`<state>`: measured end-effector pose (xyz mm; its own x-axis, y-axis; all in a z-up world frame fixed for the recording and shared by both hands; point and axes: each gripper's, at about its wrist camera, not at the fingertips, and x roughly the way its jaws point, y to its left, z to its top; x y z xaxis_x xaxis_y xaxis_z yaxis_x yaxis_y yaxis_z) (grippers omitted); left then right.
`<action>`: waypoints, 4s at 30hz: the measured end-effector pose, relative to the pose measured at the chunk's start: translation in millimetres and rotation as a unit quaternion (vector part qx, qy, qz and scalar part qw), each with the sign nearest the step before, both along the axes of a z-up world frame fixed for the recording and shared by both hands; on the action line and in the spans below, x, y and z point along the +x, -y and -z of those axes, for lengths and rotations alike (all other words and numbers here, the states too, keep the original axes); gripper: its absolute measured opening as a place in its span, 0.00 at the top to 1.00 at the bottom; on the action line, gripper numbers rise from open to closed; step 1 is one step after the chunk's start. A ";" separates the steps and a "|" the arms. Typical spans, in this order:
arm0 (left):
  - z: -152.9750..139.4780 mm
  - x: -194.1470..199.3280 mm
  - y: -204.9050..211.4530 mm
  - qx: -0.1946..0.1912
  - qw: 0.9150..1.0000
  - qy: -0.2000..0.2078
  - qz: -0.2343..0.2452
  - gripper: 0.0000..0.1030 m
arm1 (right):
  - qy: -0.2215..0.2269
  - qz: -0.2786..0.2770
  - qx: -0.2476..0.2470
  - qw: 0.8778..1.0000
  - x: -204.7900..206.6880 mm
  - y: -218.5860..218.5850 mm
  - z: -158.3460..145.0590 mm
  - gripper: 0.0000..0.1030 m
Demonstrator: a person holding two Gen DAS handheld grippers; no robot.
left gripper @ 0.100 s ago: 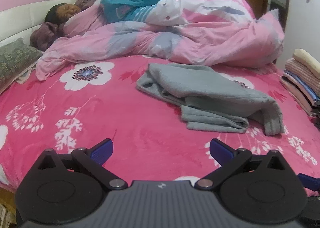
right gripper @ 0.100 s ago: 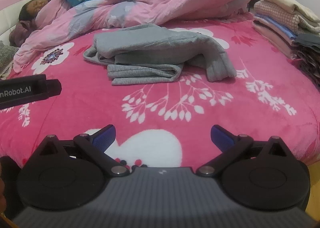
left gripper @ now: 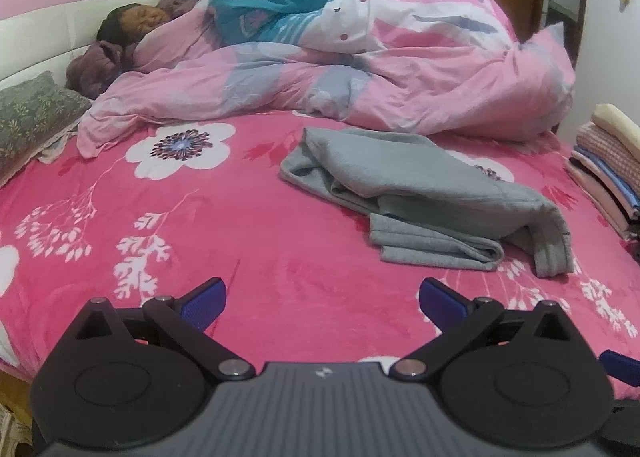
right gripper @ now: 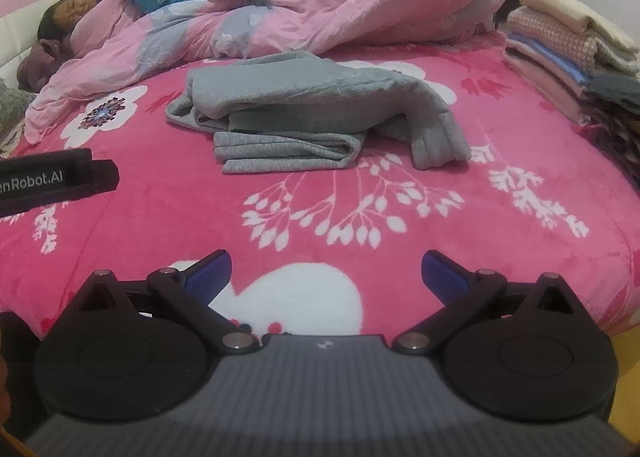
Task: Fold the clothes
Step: 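Approach the grey clothing bundle on the bed with both tools open, then grasp the grey garment with the right tool and lift it up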
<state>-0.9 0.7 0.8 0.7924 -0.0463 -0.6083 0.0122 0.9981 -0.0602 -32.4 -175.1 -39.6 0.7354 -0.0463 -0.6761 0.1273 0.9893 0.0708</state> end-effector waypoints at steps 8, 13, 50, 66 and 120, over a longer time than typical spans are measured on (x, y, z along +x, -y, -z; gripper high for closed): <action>8.2 4.8 -14.5 -0.020 1.000 -0.004 -0.008 0.00 | 0.007 0.004 -0.026 1.000 5.0 -2.5 -4.0 0.01; 15.4 5.8 -13.6 -0.007 1.000 -0.007 -0.011 0.00 | 0.007 0.016 -0.027 0.999 5.8 -1.2 0.2 0.01; 20.9 7.4 -9.6 -0.011 0.999 -0.026 -0.016 0.00 | -0.010 0.035 -0.030 0.999 13.8 -5.5 -8.5 0.01; 19.0 9.1 -16.0 -0.012 0.999 -0.022 -0.022 0.00 | -0.011 0.030 -0.031 0.999 18.1 -12.6 -10.3 0.01; 55.2 129.1 97.2 0.076 0.975 0.094 0.186 0.00 | 0.100 0.119 0.046 0.987 103.4 160.1 44.8 0.04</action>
